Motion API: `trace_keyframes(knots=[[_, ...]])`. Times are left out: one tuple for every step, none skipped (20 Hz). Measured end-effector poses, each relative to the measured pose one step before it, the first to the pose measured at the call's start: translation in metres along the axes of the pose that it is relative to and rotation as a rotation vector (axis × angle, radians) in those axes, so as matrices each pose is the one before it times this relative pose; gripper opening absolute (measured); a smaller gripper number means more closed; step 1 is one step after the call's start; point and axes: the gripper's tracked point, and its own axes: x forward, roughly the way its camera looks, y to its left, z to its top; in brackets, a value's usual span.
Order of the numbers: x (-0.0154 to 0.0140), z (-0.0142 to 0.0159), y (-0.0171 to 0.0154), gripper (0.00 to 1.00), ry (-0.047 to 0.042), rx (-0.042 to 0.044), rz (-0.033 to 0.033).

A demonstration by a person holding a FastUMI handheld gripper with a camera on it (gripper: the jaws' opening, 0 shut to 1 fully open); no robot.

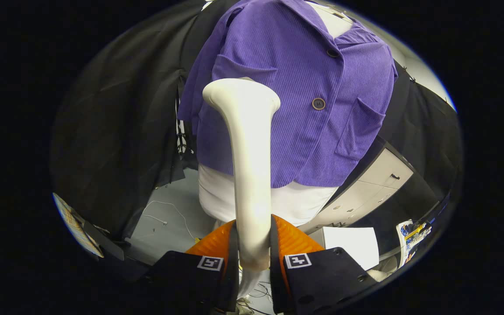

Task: Iron the clothes twice with a garment steamer, once on the left side and once on the right side.

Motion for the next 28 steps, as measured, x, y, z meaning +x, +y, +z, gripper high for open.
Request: trace_keyframes(knots=[[0.00198,-0.00452,-0.00016,0.38,0.00832,-0.00538,-0.00148],[0.00256,-0.0051,0.00109,0.38,0.00708,-0.0018,0.00102],[0.00097,-0.00379,0.00117,0.38,0.00713,-0.00035,0.00178],[0.00162,-0.00419,0.00052,0.38,0.00688,-0.00105,0.00243],[0.00174,-0.00533,-0.00057,0.38,0.00641,-0.00041,0.00296],[0.00028,-0.00349,0.00063,0.38,0.00602,-0.00032,0.00394],[0.00094,-0.00352,-0.00048,0.38,0.00479,0.00126,0.0036],[0.00094,-0.00263,-0.00096,0.38,0.00309,-0.00034,0.0017],[0.00024,-0.00205,-0.00058,0.38,0.00268,-0.0018,0.00218],[-0.00049,-0.00187,-0.00103,0.38,0.00549,0.00265,0.00374],[-0.00244,-0.00093,0.00025,0.38,0.00072,0.00793,0.00577],[-0.00229,-0.0004,-0.00056,0.38,0.00069,0.00691,0.00548],[-0.00425,0.00046,-0.00238,0.38,-0.00331,0.00778,0.00569],[-0.00545,0.00173,-0.00183,0.38,-0.00621,0.00786,0.00615],[-0.007,0.00375,-0.00335,0.38,-0.00847,0.00891,0.00503],[-0.00563,0.00379,-0.00457,0.38,-0.01105,0.01022,0.00291],[-0.0066,0.00596,-0.0044,0.38,-0.01687,0.01179,-0.00036],[-0.00543,0.00528,-0.00661,0.38,-0.01097,0.00997,0.00033],[-0.00796,0.00434,-0.00798,0.38,-0.01667,0.01351,0.00055],[-0.00635,0.00542,-0.00814,0.38,-0.01522,0.01088,-0.00177],[-0.00712,0.00598,-0.00888,0.38,-0.01483,0.00785,-0.00669],[-0.00793,0.00656,-0.01093,0.38,-0.01553,0.0006,-0.01046],[-0.00709,0.00643,-0.0122,0.38,-0.01881,0.00436,-0.01221],[-0.00521,0.00858,-0.01104,0.37,-0.01776,0.00883,-0.01268],[-0.00724,0.0086,-0.01141,0.37,-0.01667,0.01378,-0.01237],[-0.00478,0.00971,-0.01224,0.38,-0.0168,0.01671,-0.01273],[-0.00419,0.0105,-0.01295,0.37,-0.02123,0.01306,-0.01449],[-0.00474,0.01171,-0.01516,0.38,-0.02061,0.01361,-0.01671]])
